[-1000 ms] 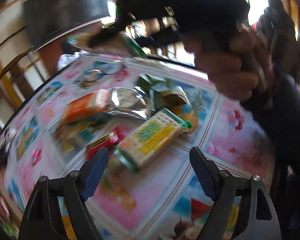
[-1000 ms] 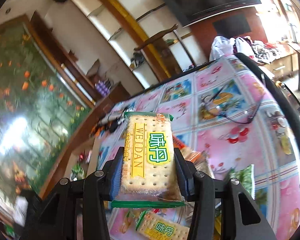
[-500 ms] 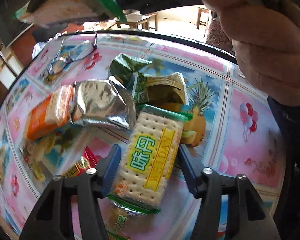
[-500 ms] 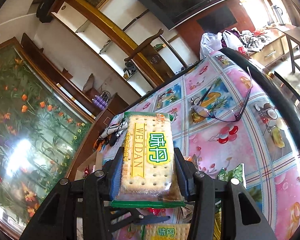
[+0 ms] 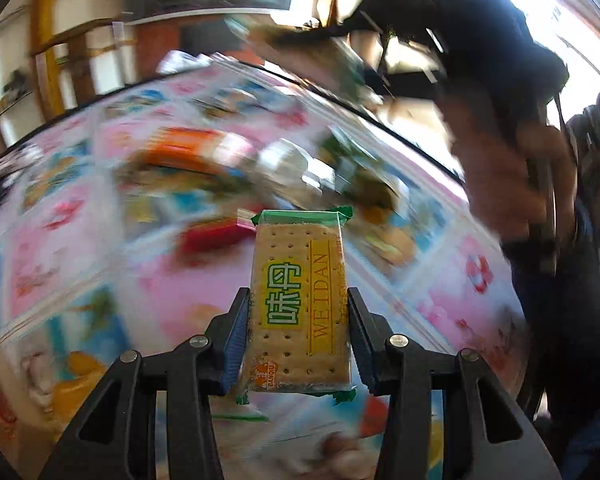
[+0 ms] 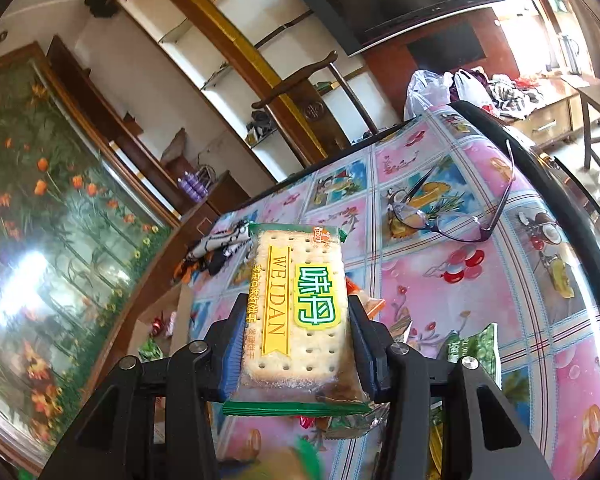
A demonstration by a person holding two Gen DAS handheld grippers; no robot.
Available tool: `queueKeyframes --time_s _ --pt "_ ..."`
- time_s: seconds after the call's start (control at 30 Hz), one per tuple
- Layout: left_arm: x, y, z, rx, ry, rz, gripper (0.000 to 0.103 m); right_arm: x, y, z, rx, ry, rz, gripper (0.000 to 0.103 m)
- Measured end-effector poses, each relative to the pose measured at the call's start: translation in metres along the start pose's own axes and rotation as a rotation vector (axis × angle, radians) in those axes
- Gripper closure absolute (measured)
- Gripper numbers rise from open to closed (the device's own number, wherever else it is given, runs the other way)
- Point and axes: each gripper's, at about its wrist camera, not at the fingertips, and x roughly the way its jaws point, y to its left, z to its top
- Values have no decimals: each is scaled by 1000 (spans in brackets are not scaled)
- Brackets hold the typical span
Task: Organize snacks
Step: 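Hold both cracker packs and move the left gripper toward the box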
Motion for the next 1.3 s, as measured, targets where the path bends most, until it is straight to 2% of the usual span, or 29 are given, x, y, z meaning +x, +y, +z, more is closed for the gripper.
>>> queueKeyframes --time_s 0.1,0.2,0.33,0.67,0.8,1.13,1.3 --pt "-21 42 3 -138 -75 33 58 9 6 -6 -30 25 -13 53" --pt "-27 72 4 -228 -117 157 58 21 13 -14 -62 56 -25 53" --pt "-34 90 -1 -330 -155 195 58 43 30 -31 -118 118 -41 53" --pt "-31 96 -5 -323 -153 311 58 78 66 -71 -273 215 -77 53" --pt "-30 99 -6 -333 -153 327 58 80 67 -74 -292 215 -96 53" --pt "-39 91 -5 -283 -208 492 58 78 70 -74 -310 199 -124 53" --pt "-42 84 -4 -249 -226 546 58 79 70 -75 -314 194 -134 53"
